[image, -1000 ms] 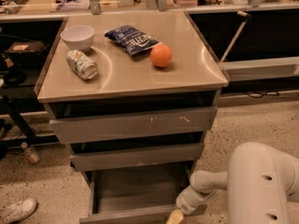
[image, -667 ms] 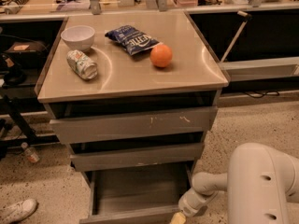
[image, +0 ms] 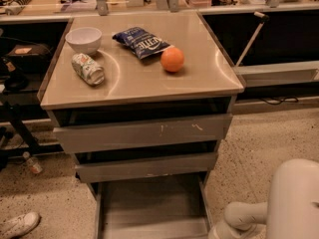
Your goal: Open bottom drawer
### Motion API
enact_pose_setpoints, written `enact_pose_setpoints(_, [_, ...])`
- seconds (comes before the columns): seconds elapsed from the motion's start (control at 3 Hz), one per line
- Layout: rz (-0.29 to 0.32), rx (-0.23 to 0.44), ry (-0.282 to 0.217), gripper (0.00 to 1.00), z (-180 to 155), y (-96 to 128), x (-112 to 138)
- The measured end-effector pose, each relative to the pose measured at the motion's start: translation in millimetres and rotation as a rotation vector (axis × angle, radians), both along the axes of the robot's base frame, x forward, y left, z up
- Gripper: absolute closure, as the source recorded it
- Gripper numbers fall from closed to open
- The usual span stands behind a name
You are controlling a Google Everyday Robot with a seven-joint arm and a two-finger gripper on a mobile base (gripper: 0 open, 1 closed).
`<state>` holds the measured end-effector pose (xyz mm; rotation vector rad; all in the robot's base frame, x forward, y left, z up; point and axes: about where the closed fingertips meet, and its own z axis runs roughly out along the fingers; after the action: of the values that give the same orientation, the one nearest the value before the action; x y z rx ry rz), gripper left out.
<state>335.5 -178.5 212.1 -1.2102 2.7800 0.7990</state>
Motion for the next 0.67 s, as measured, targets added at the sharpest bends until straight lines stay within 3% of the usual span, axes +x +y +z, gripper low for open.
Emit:
enact_pose_setpoints(0.33, [-0.004,0.003,0.023,0.0,-0.4,0.1,-19.8])
enact_pose_setpoints(0.67, [-0.01,0.008,0.05,0.0,-7.8,-2.9,-22.3])
